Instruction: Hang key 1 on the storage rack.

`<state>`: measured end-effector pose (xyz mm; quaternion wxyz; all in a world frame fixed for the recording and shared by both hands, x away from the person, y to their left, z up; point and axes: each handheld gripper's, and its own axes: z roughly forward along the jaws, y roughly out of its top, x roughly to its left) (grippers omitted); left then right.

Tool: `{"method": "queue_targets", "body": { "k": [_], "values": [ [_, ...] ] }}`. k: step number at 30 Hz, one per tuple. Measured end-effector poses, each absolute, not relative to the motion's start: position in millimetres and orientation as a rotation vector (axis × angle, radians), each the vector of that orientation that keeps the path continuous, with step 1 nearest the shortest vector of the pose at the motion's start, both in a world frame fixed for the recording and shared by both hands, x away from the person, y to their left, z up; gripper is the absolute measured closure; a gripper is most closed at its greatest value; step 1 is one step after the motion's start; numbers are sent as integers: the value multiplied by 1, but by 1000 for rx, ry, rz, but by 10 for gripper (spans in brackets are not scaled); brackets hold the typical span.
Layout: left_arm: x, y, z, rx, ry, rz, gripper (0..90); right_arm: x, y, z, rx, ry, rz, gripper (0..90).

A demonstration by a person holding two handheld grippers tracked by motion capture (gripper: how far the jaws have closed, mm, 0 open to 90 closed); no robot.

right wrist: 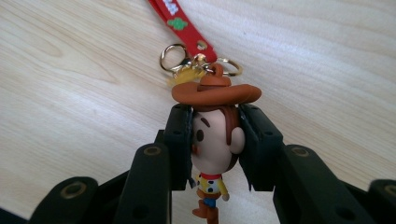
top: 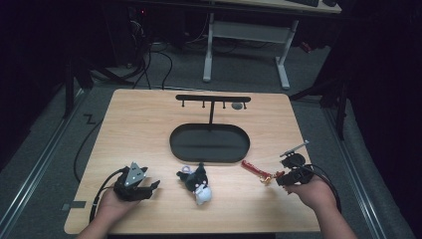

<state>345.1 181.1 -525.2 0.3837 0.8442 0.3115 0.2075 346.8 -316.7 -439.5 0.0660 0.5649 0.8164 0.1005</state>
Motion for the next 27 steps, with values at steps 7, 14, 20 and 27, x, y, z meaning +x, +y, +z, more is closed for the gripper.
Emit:
{"method": "queue_targets", "body": {
  "k": [7,14,20,27],
  "values": [
    [346,185,-523,2133,814,529,343,347,-308,-415,1694,2460,320,672],
    [346,185,-523,2129,816,539,333,349,-296,-396,1652,2474,320,671],
    [346,186,-523,2128,812,551,319,354,-286,-384,1627,2471,357,672],
    [345,187,-523,2132,807,551,317,359,-276,-375,1601,2485,351,672]
  ]
}}
